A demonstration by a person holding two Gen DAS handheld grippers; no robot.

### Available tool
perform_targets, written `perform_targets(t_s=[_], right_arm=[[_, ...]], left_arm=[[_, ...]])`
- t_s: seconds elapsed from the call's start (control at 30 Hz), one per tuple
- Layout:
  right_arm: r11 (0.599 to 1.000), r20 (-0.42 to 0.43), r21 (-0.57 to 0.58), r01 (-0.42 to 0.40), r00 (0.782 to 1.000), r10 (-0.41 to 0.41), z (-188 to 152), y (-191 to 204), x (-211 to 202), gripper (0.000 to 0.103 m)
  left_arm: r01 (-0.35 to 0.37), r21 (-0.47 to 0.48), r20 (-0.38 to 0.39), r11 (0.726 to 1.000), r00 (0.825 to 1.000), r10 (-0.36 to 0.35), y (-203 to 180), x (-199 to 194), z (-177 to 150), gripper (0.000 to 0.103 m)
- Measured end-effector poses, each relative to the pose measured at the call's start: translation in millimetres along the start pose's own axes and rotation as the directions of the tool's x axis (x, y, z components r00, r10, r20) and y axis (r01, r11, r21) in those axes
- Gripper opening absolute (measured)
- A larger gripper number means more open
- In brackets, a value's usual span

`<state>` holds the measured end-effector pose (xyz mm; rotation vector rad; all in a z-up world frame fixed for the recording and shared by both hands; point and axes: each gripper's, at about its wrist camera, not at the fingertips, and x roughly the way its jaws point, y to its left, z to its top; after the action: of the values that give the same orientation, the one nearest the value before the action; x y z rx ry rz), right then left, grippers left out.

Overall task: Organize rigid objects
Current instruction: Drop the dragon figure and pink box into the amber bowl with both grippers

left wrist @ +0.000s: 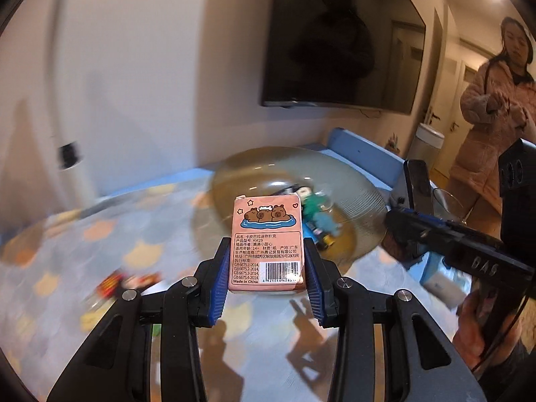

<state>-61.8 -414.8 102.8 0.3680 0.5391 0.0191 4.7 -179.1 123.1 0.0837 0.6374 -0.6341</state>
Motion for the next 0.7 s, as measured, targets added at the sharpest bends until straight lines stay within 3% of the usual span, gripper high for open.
perform_targets(t_s=[0.17, 0.23, 0.3, 0.4, 0.5, 0.6, 0.7], right_arm=[[0.999, -0.076, -0.02, 0.043, 0.996, -0.045, 14, -9, 32, 0.043], [0.998, -0.118, -0.035, 0.057, 0.991, -0.06, 17, -9, 41, 0.055], [0.996, -0.083, -0.048, 0.073, 0.994, -0.077, 17, -8, 33, 0.057], [0.997, -0.037, -0.053, 0.049, 0.998, -0.051, 10, -6, 12, 0.057], [0.997, -0.057, -0.073, -0.018, 0.998, 0.014, -8, 8, -1, 0.062], [0.99, -0.116, -0.112, -0.089, 0.99, 0.076, -31, 42, 6, 0.073], [0.975, -0.209, -0.161, -0.153, 0.971, 0.118, -60, 85, 31, 0.073]], left_arm=[[0.019, 0.007, -0.056, 1.0, 0.998, -0.018, -27, 59, 23, 0.04], [-0.004, 0.023, -0.078, 1.0, 0.997, 0.006, -33, 73, 27, 0.061], [-0.01, 0.023, -0.09, 1.0, 0.996, 0.012, -34, 75, 30, 0.071], [-0.003, -0.021, -0.049, 1.0, 0.999, 0.002, -23, 56, 29, 0.071], [-0.047, -0.049, -0.006, 0.998, 0.999, 0.047, -3, 24, 18, 0.072], [-0.087, -0.094, 0.013, 0.992, 0.996, 0.089, 21, -8, -1, 0.079], [-0.189, -0.145, 0.005, 0.971, 0.981, 0.192, 49, -39, -32, 0.079]])
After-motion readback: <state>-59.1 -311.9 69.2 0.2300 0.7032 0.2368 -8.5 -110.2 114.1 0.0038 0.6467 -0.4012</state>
